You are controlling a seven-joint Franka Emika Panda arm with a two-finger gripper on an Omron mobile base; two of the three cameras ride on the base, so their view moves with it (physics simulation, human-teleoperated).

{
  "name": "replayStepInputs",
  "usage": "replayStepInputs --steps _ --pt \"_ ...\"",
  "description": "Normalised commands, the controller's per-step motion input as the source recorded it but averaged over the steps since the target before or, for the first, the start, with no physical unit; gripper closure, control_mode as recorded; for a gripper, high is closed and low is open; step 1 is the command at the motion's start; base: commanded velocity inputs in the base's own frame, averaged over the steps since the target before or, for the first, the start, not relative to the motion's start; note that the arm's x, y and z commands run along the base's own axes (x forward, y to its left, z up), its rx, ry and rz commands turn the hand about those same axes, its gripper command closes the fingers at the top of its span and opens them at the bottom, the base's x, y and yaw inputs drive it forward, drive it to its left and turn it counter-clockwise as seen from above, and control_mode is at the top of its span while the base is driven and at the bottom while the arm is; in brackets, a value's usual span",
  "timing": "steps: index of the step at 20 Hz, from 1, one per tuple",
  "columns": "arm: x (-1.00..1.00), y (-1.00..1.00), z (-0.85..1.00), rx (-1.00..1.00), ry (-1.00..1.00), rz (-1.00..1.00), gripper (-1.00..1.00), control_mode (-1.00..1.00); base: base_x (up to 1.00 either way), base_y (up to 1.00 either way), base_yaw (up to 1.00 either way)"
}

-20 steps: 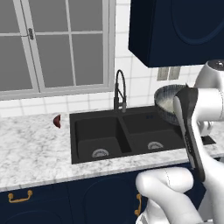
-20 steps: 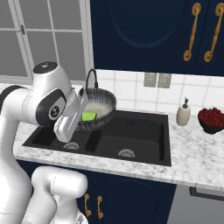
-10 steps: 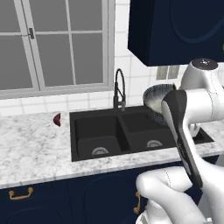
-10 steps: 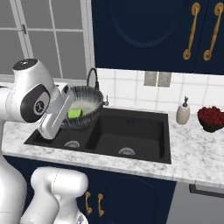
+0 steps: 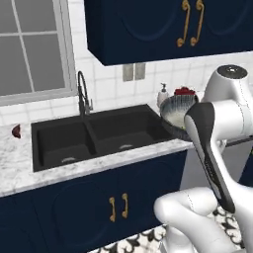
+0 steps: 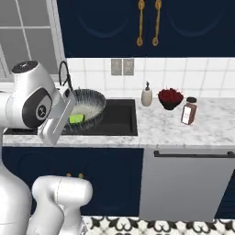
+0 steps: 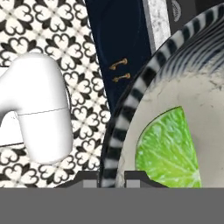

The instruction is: Pick the lemon wedge from the sink and place it in the bowl. Then pick the bowl and place it in the microwave. Then close the microwave door and press the start button.

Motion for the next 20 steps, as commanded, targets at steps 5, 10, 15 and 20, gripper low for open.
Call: replayStepInputs --steps 5,10,15,20 --pt "0.0 0.0 0.0 0.0 0.0 0.0 1.0 1.0 0.0 0.0 -0.97" --pt "0.0 0.0 0.0 0.0 0.0 0.0 1.0 1.0 0.0 0.05 -0.99" --pt "0.0 0.0 0.0 0.0 0.0 0.0 1.0 1.0 0.0 0.03 -0.97" --pt "0.0 0.0 0.0 0.0 0.0 0.0 1.0 1.0 0.0 0.01 -0.96"
